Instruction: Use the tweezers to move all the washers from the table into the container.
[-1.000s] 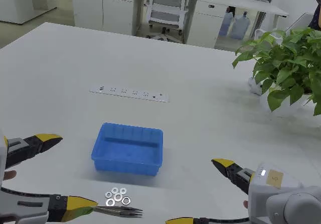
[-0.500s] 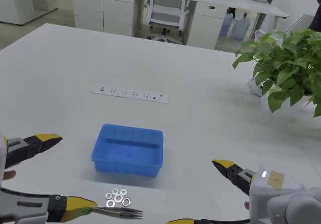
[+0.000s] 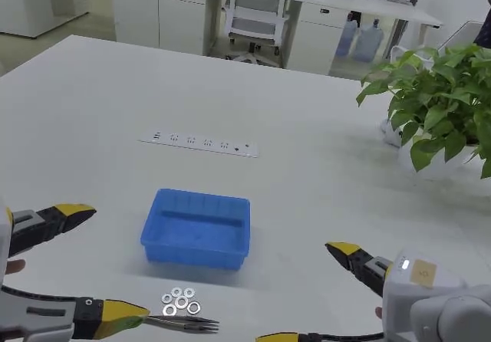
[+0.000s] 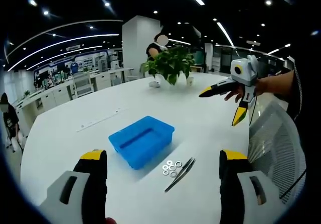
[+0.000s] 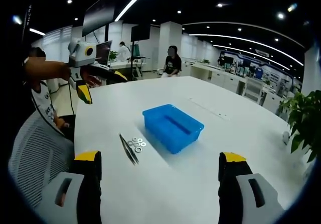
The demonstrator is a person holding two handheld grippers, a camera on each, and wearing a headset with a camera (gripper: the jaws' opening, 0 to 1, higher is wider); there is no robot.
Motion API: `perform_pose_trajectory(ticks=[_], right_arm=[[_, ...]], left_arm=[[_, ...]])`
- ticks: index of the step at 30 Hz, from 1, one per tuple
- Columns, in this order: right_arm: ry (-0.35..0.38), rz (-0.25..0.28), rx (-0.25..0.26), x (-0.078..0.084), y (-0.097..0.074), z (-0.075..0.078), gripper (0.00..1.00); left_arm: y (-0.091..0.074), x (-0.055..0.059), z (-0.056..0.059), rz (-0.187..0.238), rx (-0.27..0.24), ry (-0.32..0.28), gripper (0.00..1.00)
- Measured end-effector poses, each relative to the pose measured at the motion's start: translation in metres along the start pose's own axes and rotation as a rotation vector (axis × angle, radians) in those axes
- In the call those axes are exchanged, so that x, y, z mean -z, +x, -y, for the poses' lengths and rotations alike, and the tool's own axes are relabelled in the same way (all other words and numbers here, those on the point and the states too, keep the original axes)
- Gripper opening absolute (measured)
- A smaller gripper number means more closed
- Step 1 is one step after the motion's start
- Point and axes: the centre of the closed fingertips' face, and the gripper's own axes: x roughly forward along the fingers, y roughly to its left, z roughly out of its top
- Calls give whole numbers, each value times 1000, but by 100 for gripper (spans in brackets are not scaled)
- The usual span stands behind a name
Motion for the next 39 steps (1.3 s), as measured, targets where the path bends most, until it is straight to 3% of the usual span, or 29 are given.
perform_pose_trajectory(ticks=[39], right_arm=[[-10,0,-8,-2,1,1,98]], left_arm=[[2,4,-1,-19,11,21,98]])
